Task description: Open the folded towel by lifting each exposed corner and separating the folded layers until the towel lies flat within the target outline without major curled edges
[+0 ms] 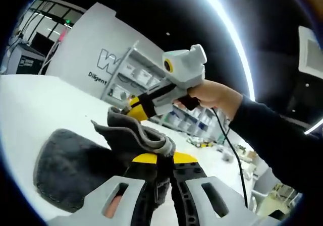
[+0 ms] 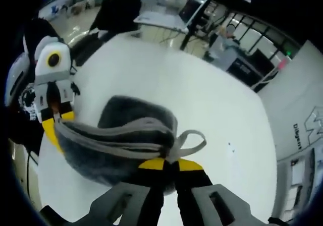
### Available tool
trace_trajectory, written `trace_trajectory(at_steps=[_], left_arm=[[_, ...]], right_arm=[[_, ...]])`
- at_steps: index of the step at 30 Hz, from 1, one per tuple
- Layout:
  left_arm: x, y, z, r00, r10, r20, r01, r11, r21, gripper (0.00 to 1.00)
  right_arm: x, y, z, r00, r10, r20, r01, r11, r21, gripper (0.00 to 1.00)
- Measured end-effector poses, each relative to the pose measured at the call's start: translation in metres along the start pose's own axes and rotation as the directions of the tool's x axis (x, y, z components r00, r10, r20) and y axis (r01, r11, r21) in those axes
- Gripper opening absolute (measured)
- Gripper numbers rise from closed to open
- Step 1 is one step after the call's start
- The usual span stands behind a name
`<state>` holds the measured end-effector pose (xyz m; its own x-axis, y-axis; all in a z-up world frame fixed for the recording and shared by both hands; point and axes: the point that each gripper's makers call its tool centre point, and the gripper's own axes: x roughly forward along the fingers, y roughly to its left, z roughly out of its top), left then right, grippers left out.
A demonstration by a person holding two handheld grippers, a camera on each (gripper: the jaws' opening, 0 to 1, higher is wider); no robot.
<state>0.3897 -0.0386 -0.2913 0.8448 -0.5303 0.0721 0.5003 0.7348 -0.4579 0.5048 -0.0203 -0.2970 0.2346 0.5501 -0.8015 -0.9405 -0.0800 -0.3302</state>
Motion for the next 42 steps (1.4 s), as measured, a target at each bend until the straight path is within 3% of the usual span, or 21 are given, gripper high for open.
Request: trace_trajectory(at_steps=[17,42], left_arm=[[0.005,-0.018,-0.016,1.000,-0.009,-0.028,0.011,0.999,0.051,0.05],[0.021,-0.040,-0.034,0.992,-0.056,-0.113,0.069,0.991,0.113,0.05]], right_arm=[[-0.011,0.004,-0.022,0.999,-0.030,0.009,0.030,0.999,0.025,0.01],[-0.030,0.003,-0.056,0.998,-0.060,0.005,0.060,0.996,0.069,0.01]])
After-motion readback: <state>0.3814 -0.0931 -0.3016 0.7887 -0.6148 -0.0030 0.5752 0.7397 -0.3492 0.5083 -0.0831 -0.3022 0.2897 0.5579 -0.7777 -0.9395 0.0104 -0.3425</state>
